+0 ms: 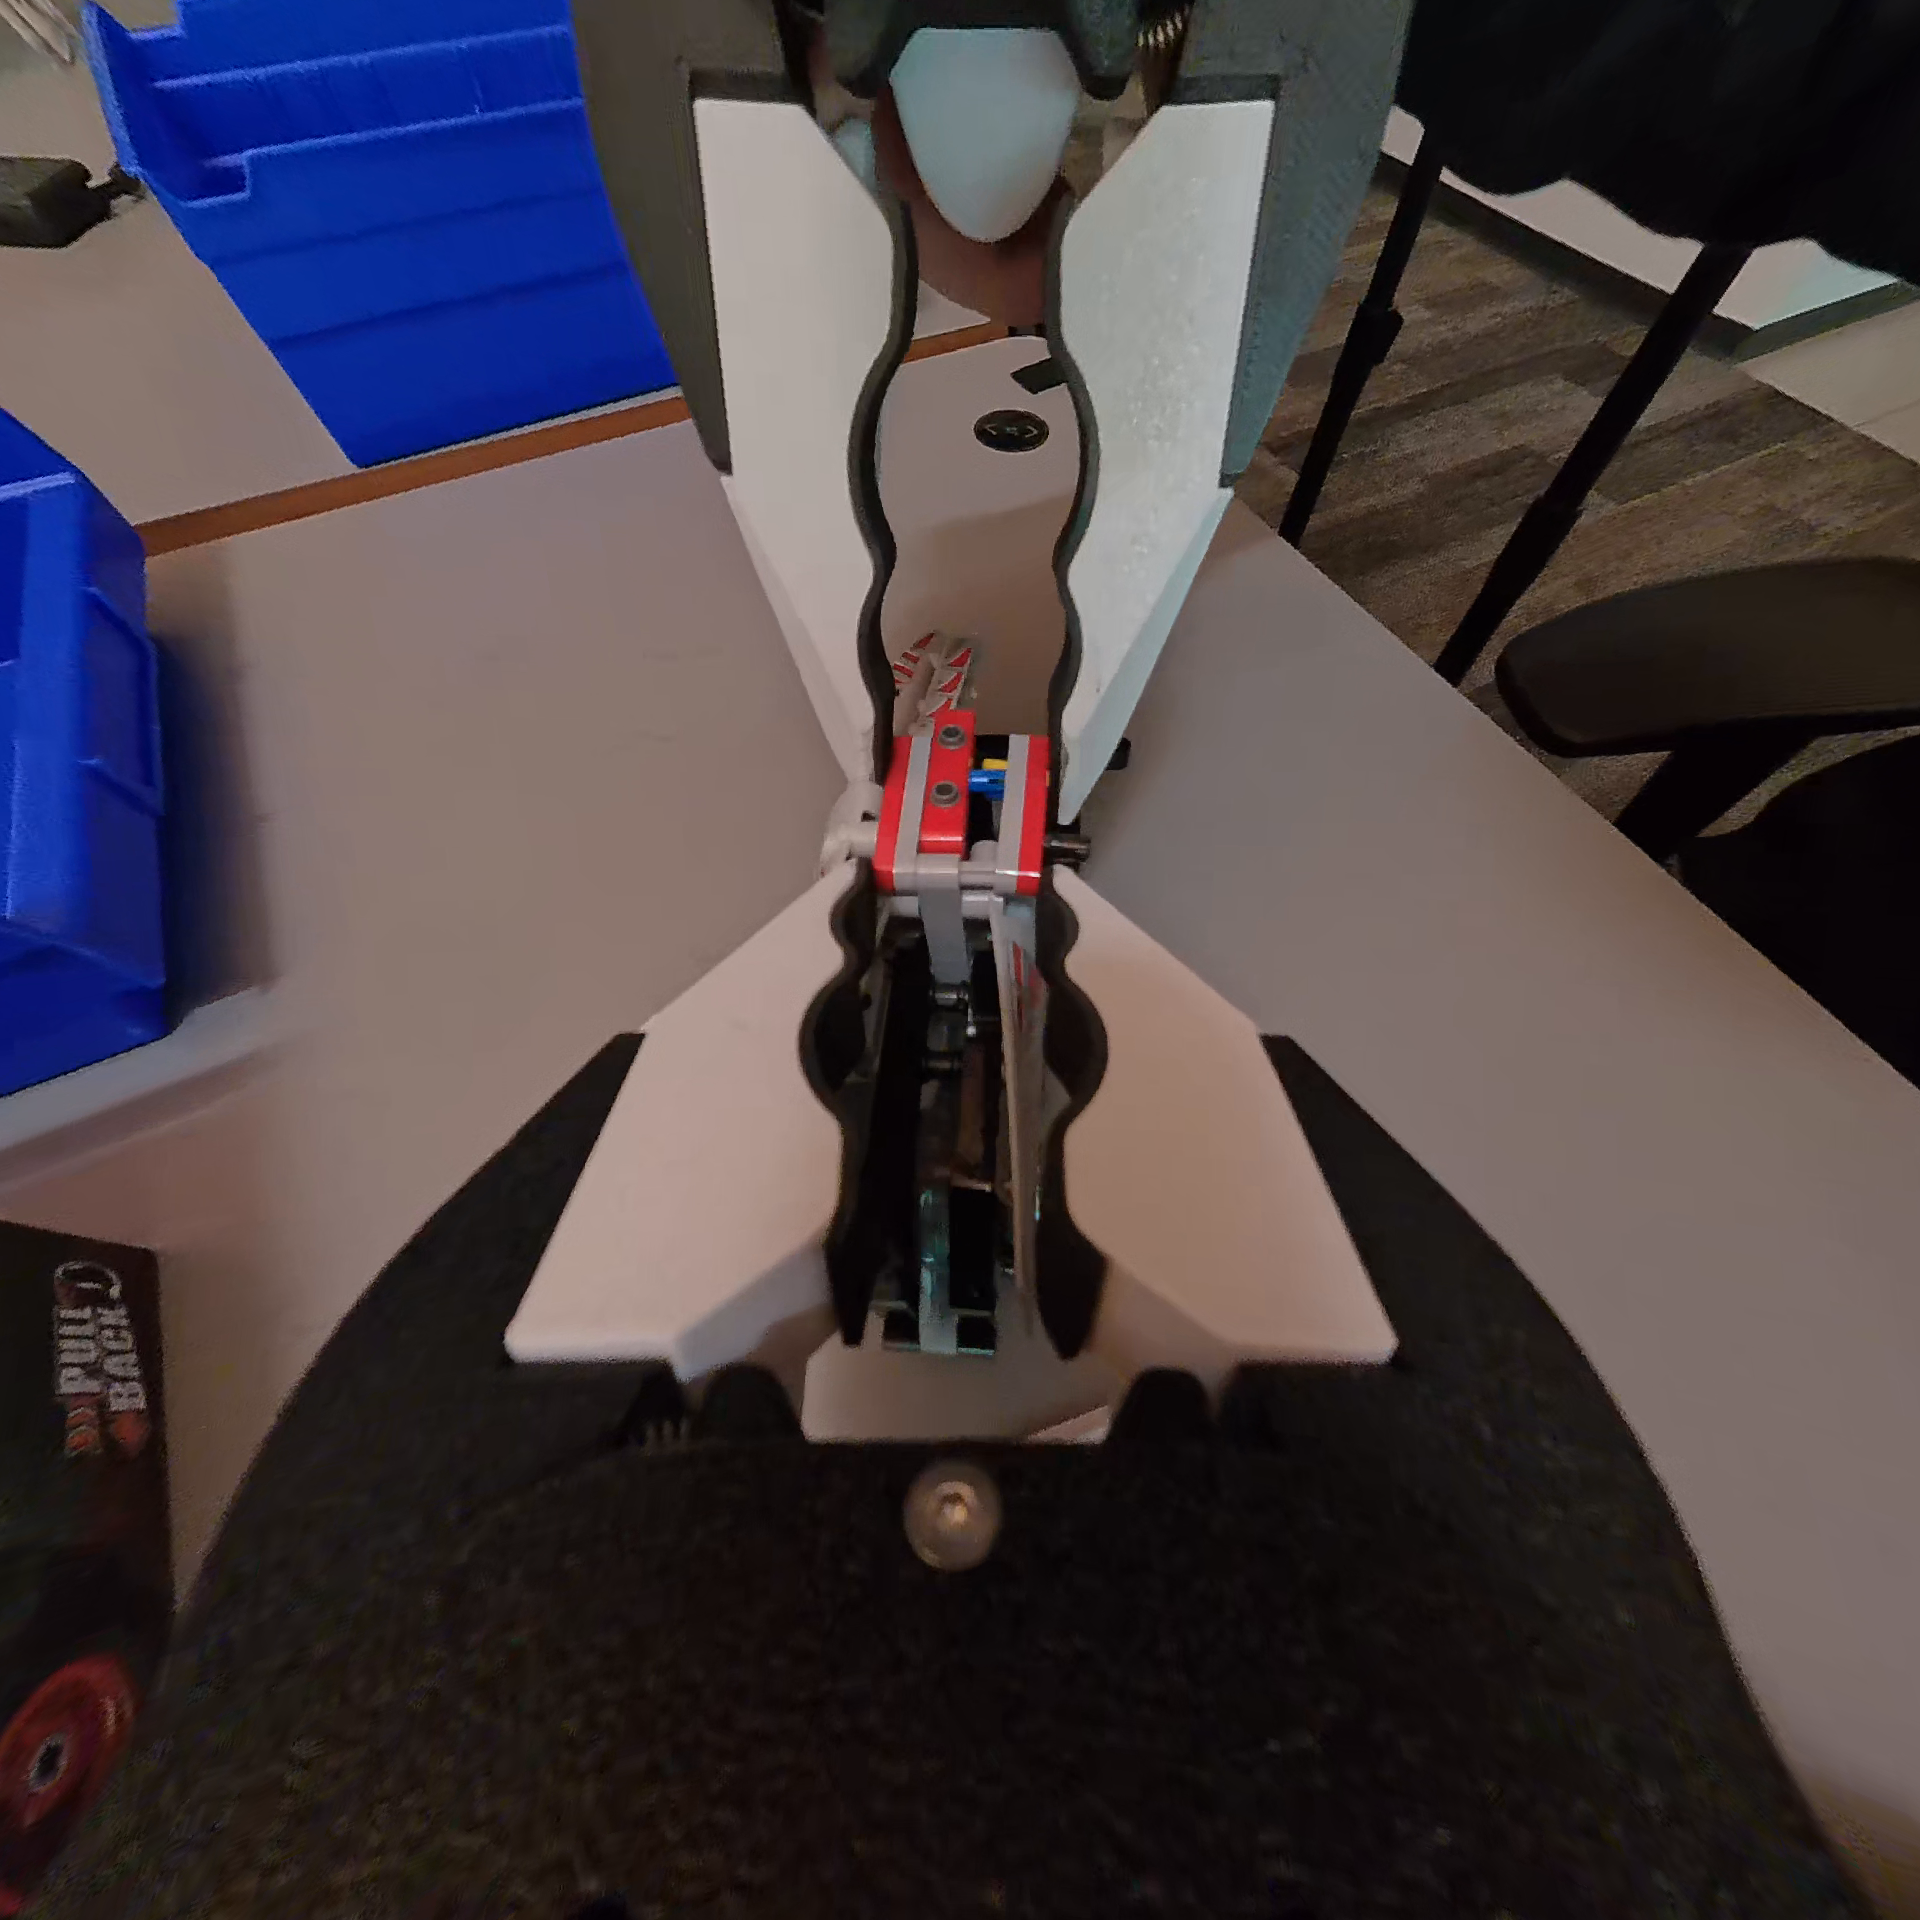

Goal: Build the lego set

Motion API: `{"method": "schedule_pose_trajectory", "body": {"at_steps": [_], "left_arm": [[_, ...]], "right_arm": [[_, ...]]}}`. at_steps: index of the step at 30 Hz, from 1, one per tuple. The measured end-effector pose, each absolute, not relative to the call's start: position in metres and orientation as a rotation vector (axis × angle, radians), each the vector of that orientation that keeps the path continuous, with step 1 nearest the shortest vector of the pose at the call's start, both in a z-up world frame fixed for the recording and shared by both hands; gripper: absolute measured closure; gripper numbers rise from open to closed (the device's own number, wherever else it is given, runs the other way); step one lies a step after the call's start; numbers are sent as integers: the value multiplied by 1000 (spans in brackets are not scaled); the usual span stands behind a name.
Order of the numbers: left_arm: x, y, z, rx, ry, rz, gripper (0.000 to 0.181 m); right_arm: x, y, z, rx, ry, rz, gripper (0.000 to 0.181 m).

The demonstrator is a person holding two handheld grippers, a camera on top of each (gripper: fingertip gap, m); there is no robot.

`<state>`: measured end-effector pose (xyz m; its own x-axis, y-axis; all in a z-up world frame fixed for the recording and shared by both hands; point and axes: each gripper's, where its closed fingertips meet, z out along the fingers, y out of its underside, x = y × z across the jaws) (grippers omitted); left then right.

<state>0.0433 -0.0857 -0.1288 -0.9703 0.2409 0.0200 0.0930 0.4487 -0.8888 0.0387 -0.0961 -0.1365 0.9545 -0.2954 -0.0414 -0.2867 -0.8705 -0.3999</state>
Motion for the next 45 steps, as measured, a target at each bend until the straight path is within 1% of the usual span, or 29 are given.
{"method": "schedule_pose_trajectory", "body": {"at_steps": [4, 13, 16, 22, 25, 28, 32, 36, 39, 40, 45], "left_arm": [[42, -86, -129, -312, -2550, 1558, 153], [42, -88, -129, -312, -2523, 1589, 153], [42, -88, -129, -309, -2512, 1596, 153], [42, -88, -129, -331, -2523, 1613, 153], [42, -88, -129, -321, -2529, 1640, 153], [41, -86, -129, -324, -2538, 1664, 153], [41, -85, -129, -335, -2540, 1676, 153], [42, -85, -129, -338, -2545, 1677, 153], [44, -84, -129, -323, -2546, 1682, 153], [44, -83, -129, -327, -2548, 1686, 153], [44, -83, -130, -346, -2559, 1695, 152]], "right_arm": [[37, -95, -136, -2651, 409, -96, 142], [34, -122, -129, -2509, 534, -482, 120], [26, -126, -134, -2436, 544, -604, 129], [34, -114, -123, -2118, 597, -505, 123], [37, -111, -126, -2092, 570, -438, 122], [40, -109, -134, -2092, 533, -375, 117], [45, -105, -129, -2030, 460, -299, 116], [44, -98, -131, -2016, 373, -263, 118], [41, -95, -130, -1975, 333, -232, 132], [40, -94, -130, -1958, 334, -219, 134], [42, -92, -130, -1879, 330, -212, 131]]}}
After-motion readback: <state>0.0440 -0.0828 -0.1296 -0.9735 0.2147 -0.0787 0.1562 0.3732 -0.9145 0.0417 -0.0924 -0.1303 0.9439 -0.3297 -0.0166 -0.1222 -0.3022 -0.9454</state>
